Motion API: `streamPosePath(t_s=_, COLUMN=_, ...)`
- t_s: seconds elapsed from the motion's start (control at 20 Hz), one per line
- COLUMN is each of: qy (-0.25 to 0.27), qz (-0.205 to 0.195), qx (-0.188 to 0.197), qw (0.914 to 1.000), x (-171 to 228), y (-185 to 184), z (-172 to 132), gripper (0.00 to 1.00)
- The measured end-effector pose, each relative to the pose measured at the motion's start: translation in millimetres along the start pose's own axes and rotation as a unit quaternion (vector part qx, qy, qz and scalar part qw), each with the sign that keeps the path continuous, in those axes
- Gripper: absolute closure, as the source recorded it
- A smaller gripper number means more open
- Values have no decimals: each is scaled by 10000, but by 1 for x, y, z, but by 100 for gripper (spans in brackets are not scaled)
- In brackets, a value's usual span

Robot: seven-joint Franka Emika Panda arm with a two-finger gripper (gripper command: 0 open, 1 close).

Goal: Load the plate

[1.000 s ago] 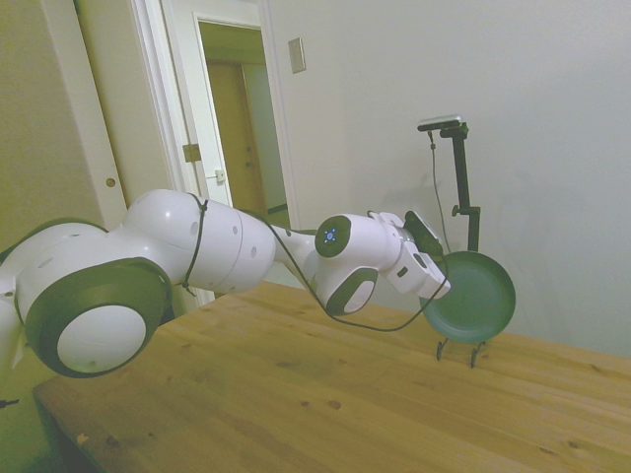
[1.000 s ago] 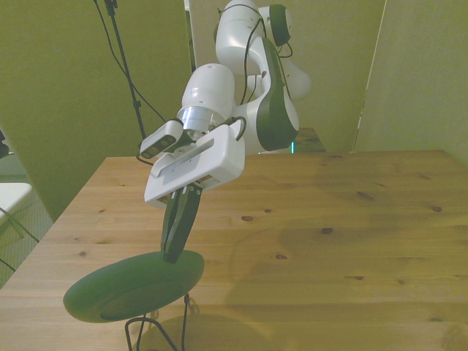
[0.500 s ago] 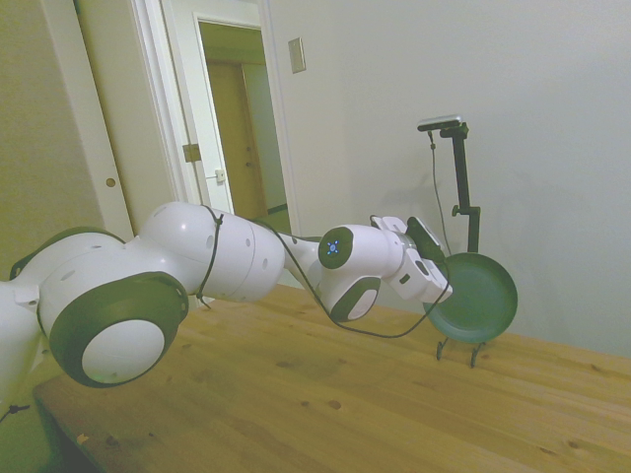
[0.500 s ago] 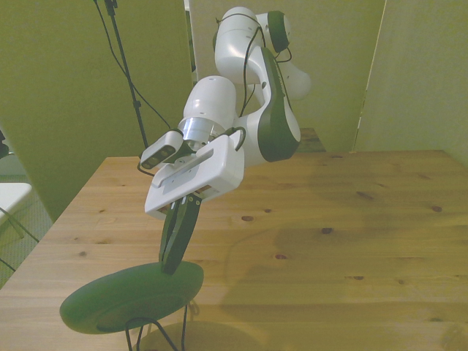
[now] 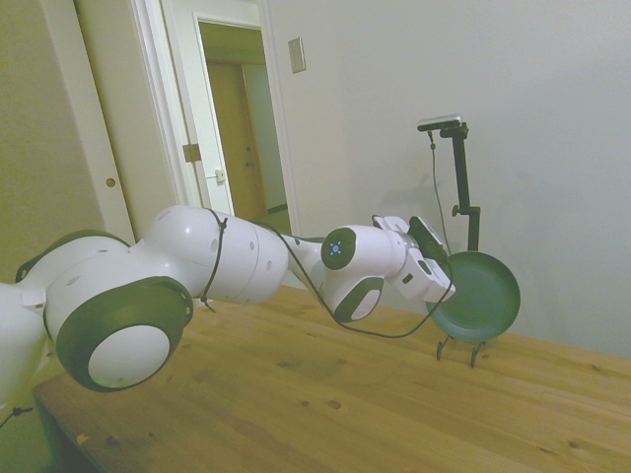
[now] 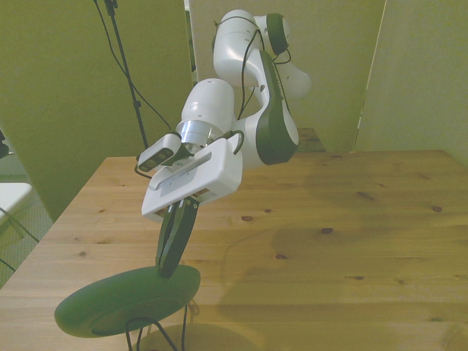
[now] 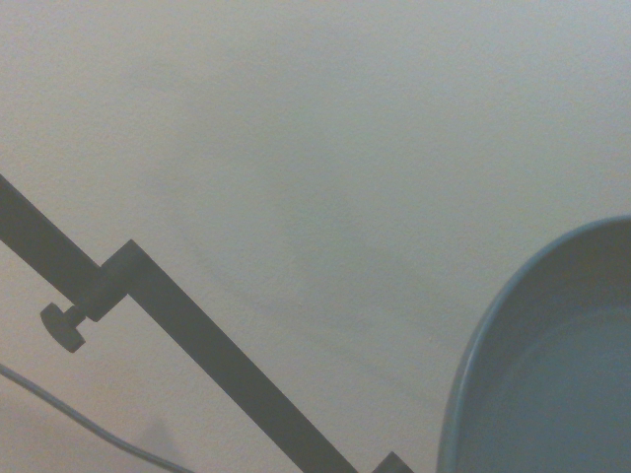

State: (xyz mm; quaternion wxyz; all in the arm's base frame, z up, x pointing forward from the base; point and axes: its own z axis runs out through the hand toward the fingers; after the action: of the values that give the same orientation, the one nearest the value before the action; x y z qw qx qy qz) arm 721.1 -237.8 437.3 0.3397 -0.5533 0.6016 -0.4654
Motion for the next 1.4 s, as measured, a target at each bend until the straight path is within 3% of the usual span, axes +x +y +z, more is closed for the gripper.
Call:
streamPosePath(t_s=1.05, qy=25, qz=15, qx=11, qw=10000, x=20, y=3, z=-5, gripper=0)
streamPosePath(t_s=1.4, qy=-21, qz=158, qx=-89, qw=9998, x=29, y=-34, z=-20, gripper=0)
